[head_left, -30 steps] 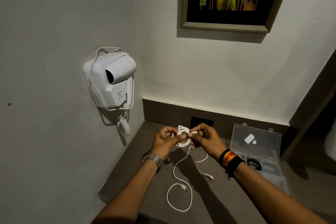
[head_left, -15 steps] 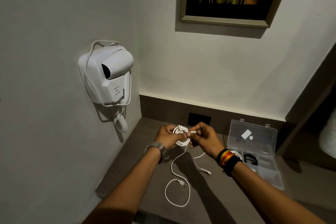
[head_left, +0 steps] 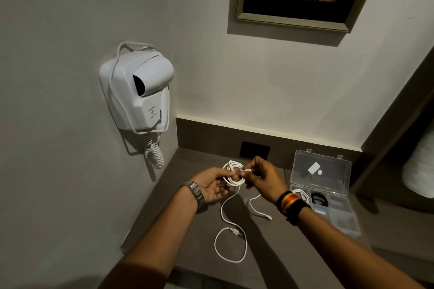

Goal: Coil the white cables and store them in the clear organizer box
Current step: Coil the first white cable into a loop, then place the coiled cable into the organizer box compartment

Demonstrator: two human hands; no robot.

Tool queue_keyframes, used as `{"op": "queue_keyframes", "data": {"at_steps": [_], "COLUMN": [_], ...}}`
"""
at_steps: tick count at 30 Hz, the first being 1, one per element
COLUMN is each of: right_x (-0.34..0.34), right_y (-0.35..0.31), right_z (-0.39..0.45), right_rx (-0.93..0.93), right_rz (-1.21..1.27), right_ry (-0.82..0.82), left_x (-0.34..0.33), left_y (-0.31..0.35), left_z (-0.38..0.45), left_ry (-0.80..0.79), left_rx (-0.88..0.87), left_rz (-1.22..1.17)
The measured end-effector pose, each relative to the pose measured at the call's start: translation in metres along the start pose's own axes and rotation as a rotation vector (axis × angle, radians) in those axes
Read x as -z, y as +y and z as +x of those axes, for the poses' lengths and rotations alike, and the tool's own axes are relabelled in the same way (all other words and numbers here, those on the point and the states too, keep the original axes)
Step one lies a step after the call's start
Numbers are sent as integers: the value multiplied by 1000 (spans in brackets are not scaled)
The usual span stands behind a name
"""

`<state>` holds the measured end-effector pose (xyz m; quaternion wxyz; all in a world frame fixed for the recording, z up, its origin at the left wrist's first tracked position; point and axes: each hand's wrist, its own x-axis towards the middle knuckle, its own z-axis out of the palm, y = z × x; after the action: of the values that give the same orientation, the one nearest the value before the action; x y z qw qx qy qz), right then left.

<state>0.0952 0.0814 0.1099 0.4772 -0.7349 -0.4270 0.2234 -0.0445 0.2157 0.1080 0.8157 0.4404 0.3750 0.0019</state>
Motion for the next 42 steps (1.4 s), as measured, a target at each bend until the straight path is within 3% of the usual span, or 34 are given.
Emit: {"op": "queue_keyframes", "data": {"at_steps": [6,11,18,23,27,31,36,42], "right_x": [-17,-31,-20,3,37,74,135,191], "right_y": [-4,-5,17,38,63,96,146,216], "right_z": [2,4,-13,-18,-19,-20,-23,-32], "right_rx": [18,68,-109,-237,-318,-354,-408,-476], "right_rz": [-178,-312,-4,161,214,139,54,-12], "right_ry": [46,34,95,172,212,262,338,356], "left_x": [19,40,36,2,-36,-95,-176,-246], "left_y": [11,6,-11,-26,-37,-47,-60,-93], "left_z": [5,16,33,50,72,97,134,174], "left_ry": [-78,-68,-138,-139,7,190,257,265], "left_rx": [-7,-49,-146,-235,-290,-259,-252,-120], "left_rz": [-69,112,118,227,371,293,212,197]}}
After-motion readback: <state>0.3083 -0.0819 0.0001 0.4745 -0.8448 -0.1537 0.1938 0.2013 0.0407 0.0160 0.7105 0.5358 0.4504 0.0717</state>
